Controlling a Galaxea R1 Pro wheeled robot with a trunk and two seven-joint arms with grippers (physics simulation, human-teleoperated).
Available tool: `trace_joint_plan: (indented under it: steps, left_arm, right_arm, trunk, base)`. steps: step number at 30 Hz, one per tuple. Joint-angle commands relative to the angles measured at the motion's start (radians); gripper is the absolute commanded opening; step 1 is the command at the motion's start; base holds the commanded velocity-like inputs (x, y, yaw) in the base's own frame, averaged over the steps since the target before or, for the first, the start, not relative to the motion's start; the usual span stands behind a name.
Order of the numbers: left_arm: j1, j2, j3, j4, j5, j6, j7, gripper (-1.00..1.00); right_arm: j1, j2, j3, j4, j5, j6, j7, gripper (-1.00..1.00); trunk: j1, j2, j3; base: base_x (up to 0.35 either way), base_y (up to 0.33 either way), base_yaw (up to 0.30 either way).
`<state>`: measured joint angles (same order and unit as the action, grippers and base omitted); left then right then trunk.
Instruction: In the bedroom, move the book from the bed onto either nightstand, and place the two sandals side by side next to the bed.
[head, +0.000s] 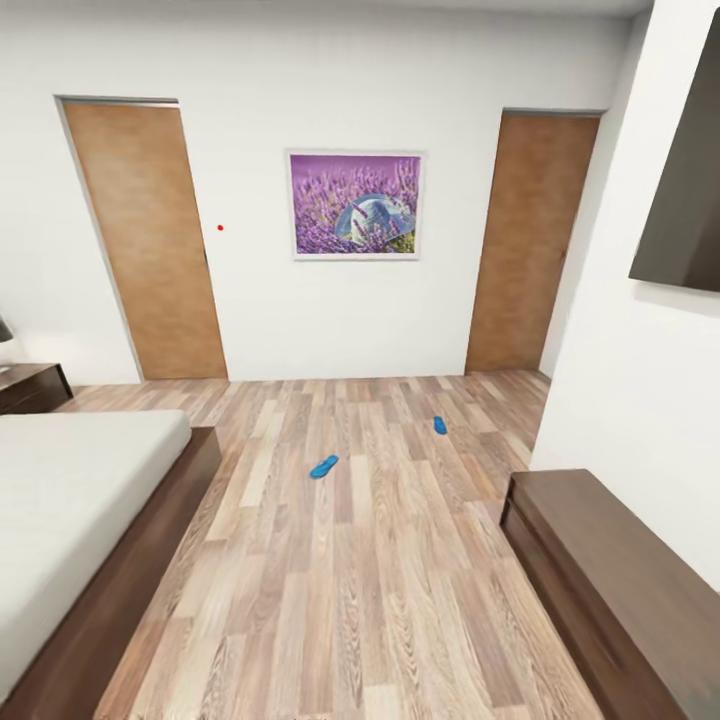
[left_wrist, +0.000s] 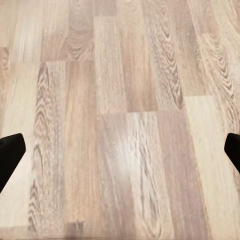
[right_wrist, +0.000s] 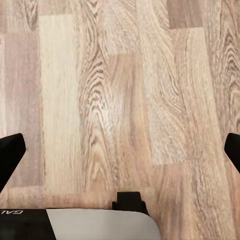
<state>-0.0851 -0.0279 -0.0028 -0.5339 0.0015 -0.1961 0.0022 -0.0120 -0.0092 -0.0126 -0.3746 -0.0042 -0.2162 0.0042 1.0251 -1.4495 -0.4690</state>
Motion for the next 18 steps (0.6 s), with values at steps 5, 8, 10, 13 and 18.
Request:
trace_joint_plan:
  steps: [5,8,10,13,18]
  left_arm:
    - [-0.001,0.0,0.0,0.001,0.0,-0.003,0.0,1.0]
    - [-0.001,-0.001,0.0,0.001,0.001,-0.003,0.0,1.0]
    - [-0.001,-0.001,0.0,0.001,0.001,-0.003,0.0,1.0]
    - [-0.001,-0.001,0.0,0.001,0.001,-0.003,0.0,1.0]
    - [-0.001,-0.001,0.0,0.001,0.0,-0.003,0.001,1.0]
  right_arm:
    - [0.0,0.0,-0.001,0.0,0.0,-0.003,0.0,1.0]
    - [0.0,0.0,-0.001,0.0,0.0,-0.003,0.0,1.0]
    - [0.0,0.0,-0.001,0.0,0.0,-0.003,0.0,1.0]
    - [0.0,-0.001,0.0,0.0,0.0,-0.003,0.0,1.0]
    - [0.0,0.0,0.0,0.0,0.0,-0.003,0.0,1.0]
  trunk:
    - [0.0,-0.001,-0.001]
    - [0.0,-0.001,-0.001]
    - [0.0,-0.001,-0.001]
    - [0.0,-0.001,-0.001]
    - [0.0,-0.001,-0.001]
  base:
    - [0.0,0.0,0.293]
    - [0.0,0.0,0.293]
    - [0.0,0.0,0.264]
    - [0.0,0.0,0.114]
    - [0.0,0.0,0.031]
